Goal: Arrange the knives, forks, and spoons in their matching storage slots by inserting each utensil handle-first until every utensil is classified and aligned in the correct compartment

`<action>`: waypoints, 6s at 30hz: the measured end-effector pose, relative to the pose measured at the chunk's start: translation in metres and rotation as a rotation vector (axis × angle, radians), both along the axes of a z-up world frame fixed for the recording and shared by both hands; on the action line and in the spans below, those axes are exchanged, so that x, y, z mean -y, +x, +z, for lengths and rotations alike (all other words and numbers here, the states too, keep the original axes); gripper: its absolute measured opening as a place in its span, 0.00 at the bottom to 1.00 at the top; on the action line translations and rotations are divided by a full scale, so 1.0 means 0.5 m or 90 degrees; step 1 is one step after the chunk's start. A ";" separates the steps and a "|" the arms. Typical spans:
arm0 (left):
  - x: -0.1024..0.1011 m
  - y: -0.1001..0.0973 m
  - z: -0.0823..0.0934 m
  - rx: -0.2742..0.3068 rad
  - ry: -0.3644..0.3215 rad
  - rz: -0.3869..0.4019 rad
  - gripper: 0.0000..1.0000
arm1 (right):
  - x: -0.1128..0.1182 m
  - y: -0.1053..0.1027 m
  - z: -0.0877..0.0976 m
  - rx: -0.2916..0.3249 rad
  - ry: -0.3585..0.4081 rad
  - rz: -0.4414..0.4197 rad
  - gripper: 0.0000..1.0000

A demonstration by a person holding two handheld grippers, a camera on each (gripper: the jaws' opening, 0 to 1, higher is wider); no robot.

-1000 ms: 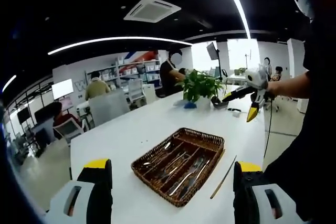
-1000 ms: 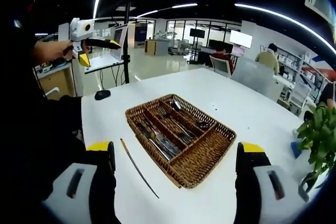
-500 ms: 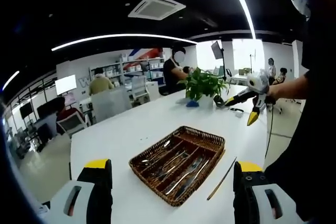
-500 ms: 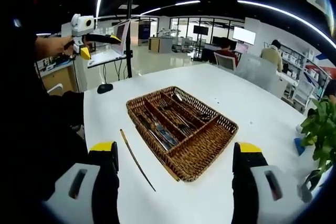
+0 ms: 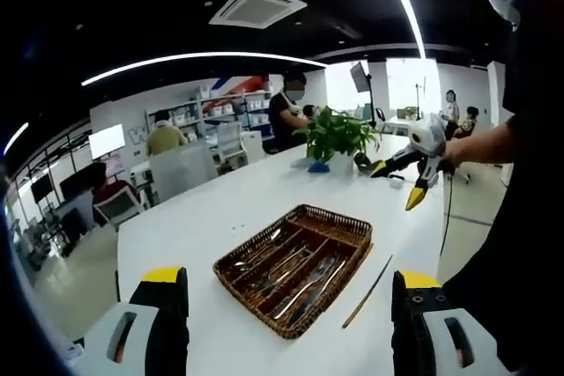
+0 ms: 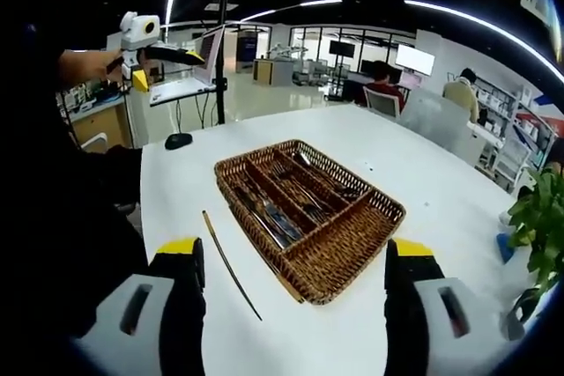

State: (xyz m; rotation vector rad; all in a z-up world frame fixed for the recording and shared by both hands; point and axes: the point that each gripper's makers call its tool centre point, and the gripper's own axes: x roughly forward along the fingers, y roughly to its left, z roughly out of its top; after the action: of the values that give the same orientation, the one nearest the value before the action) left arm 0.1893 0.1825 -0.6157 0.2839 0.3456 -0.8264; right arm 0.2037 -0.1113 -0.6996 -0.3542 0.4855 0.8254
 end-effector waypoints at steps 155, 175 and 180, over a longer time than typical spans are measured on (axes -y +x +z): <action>-0.012 -0.019 -0.002 -0.022 -0.036 0.036 1.00 | -0.001 0.012 -0.009 -0.089 0.004 -0.193 0.00; -0.057 0.035 0.020 -0.003 -0.048 0.027 1.00 | 0.057 0.033 0.063 -0.052 0.045 -0.406 0.00; -0.066 0.039 0.029 0.007 -0.053 0.033 1.00 | 0.063 0.038 0.060 -0.052 0.048 -0.420 0.00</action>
State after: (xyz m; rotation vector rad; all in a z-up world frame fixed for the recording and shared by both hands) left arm 0.2086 0.2155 -0.6013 0.2010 0.3068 -0.7867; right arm 0.2227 -0.1427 -0.6699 -0.0750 0.5999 0.2156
